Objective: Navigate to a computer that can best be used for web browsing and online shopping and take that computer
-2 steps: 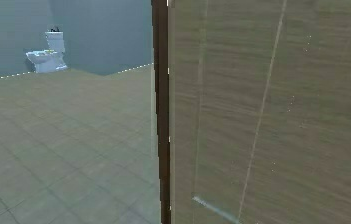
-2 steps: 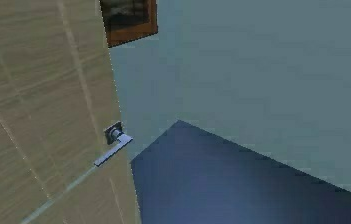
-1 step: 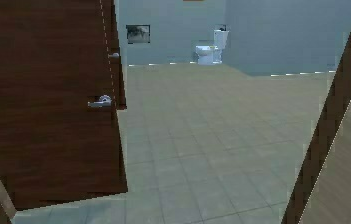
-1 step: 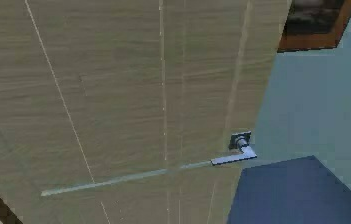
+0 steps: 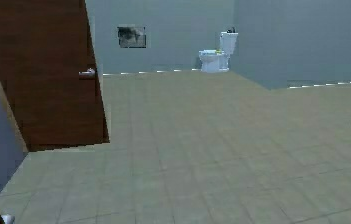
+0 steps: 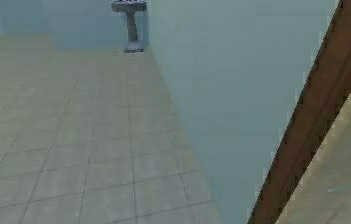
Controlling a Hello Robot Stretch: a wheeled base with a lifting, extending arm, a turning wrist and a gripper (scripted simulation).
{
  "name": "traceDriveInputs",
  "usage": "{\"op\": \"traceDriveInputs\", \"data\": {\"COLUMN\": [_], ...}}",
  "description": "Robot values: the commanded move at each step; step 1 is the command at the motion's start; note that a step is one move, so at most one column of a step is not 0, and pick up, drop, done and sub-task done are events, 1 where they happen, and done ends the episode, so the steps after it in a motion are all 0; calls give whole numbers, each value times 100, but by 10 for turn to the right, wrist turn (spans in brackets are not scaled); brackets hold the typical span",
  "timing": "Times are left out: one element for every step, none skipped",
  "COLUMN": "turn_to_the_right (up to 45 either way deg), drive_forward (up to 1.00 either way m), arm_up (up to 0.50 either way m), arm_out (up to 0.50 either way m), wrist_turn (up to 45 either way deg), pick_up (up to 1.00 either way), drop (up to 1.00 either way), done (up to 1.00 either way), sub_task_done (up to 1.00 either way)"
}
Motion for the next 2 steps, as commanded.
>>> {"op": "traceDriveInputs", "data": {"turn_to_the_right": [-270, -30], "drive_forward": [0, 0], "arm_up": [0, 0], "arm_out": [0, 0], "wrist_turn": [0, 0], "pick_up": [0, 0], "drop": [0, 0], "done": [0, 0], "sub_task_done": [0, 0]}}
